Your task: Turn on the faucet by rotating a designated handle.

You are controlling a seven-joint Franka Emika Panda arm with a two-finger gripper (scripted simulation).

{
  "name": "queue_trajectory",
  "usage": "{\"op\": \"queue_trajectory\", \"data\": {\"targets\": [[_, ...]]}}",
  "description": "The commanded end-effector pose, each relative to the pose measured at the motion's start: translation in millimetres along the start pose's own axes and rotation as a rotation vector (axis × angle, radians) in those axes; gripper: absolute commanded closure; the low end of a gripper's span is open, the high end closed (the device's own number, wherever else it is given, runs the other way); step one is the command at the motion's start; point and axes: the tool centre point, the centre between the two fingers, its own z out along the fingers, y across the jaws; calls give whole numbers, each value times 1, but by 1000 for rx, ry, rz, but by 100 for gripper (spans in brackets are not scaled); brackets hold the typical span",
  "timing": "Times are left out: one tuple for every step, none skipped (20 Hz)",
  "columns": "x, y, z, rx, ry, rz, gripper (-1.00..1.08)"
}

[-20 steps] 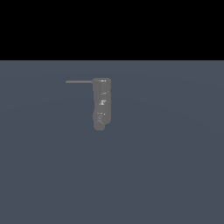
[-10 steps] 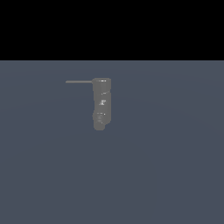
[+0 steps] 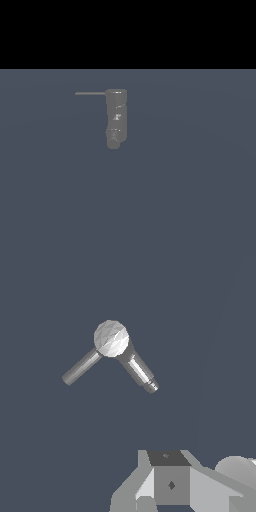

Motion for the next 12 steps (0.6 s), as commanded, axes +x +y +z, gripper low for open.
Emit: {"op": "queue_trajectory", "data": {"targets": [[11,-14,11,0,-2,67,108],[15,-20,16,0,-2,93,108],[19,-25,20,-1,-2,119,108],[23,-31,25,-2,-2,145,108],[27,-36,30,-3,-1,171,108],[31,-41,36,-4,0,197,108],[35,-47,41,-5,1,223,108],[38,-52,46,-7,3,249,108],[42,-57,52,-9,5,275,108],[46,-63,57,-10,8,301,108],[49,-68,63,-12,11,326,108],[53,-73,69,-14,14,352,108]]}}
